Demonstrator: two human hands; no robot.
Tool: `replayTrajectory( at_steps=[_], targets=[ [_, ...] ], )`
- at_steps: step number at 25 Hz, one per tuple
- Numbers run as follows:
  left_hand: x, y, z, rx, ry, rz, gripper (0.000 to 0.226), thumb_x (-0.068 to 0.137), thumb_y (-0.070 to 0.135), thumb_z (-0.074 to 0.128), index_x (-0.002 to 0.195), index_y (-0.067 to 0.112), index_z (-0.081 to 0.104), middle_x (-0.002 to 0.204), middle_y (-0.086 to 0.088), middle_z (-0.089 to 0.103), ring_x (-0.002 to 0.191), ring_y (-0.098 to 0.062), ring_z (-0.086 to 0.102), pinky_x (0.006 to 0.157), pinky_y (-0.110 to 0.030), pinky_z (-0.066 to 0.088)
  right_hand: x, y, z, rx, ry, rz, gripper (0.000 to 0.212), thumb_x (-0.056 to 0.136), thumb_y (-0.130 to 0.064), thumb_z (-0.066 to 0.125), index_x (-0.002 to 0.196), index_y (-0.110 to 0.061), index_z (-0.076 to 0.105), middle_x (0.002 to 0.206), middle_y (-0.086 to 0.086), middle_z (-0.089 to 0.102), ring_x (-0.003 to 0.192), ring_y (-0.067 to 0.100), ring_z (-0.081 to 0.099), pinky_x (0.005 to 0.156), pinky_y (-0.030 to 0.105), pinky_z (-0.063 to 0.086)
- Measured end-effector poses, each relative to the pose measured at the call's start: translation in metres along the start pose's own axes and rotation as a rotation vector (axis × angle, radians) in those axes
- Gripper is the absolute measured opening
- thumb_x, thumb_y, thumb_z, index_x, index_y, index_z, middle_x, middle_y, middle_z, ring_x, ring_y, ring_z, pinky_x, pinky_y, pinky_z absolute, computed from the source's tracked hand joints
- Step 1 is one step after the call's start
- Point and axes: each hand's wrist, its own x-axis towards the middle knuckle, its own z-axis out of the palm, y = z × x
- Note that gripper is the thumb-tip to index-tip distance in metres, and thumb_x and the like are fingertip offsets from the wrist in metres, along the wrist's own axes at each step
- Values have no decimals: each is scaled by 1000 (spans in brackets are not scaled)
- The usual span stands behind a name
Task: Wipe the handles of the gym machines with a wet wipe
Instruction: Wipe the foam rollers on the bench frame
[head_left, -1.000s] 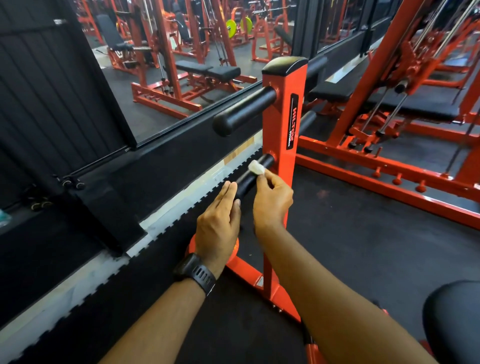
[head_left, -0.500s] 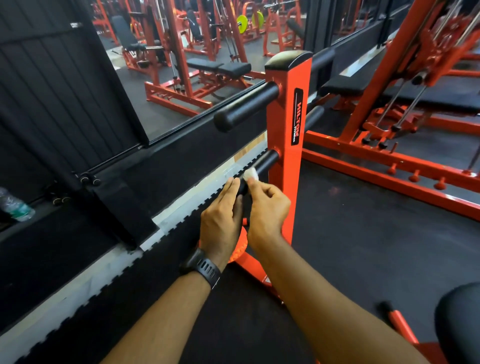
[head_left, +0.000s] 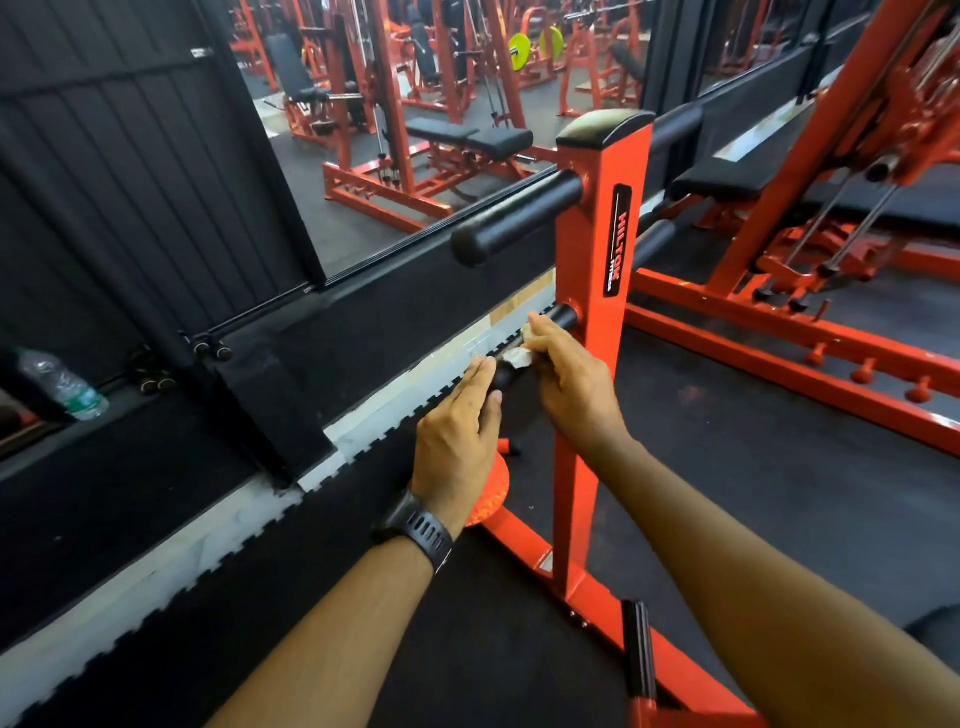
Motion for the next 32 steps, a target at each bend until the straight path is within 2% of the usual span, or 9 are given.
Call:
replayTrajectory(
  at_steps=[6,9,11,13,16,19,23,28,32],
  targets=[
    [-2,-1,5,4,22,13,42,97,11,64,138,9,58,138,-10,61,128,-15,57,105,-5,34,15,13,-15,-70,-76,-163,39,84,15,58,119,0,68,133,16,62,130,26,55,108,41,45],
    [-2,-2,6,8,26,10,42,97,11,65,138,9,58,137,-10,61,128,-15,57,105,-8,36,21,22,-19,-123,-208,-334,39,86,10,57,123,2,66,133,18,61,129,27,54,116,24,34],
    [-2,-2,7,-1,39,2,41,97,11,64,137,9,60,137,-10,61,128,-14,56,106,-5,33,32,26,-23,-153,-132,-173,42,83,13,55,122,6,65,129,23,62,124,36,59,115,17,27],
    [-4,-2,9,-2,58,3,40,97,10,65,136,9,60,137,-9,61,128,-13,56,106,-7,35,30,23,-20,-205,-84,-142,37,84,12,55,119,8,66,125,26,63,119,40,60,114,19,27],
    [-3,-5,11,-4,82,20,41,96,10,65,137,9,60,137,-9,61,129,-9,53,105,-16,43,27,24,-20,-186,-220,-368,35,94,-2,45,120,6,66,129,24,62,122,33,58,114,23,30],
    [-3,-5,13,5,107,27,40,95,9,66,135,8,61,136,-9,62,128,-5,51,106,-12,39,48,25,-28,-205,-212,-266,33,92,-3,46,115,4,69,120,21,67,112,37,65,103,30,43],
    [-4,-6,16,32,113,50,40,96,10,64,136,8,60,139,-9,60,129,-11,54,108,-13,37,60,9,-24,-232,-551,-503,38,93,-11,41,113,3,69,118,21,68,117,35,61,104,40,47],
    [-5,-7,15,41,94,60,39,98,11,62,137,8,59,140,-9,59,130,-13,54,109,-12,35,90,8,-35,-354,-699,-315,37,87,-8,44,113,-7,69,114,10,69,104,31,65,85,41,52],
    [-4,-6,14,33,84,34,40,98,12,62,138,8,59,139,-10,59,130,-13,55,109,-8,31,83,17,-39,-337,-633,-348,42,81,5,54,119,-4,69,124,13,68,114,32,64,97,41,52]
  ],
)
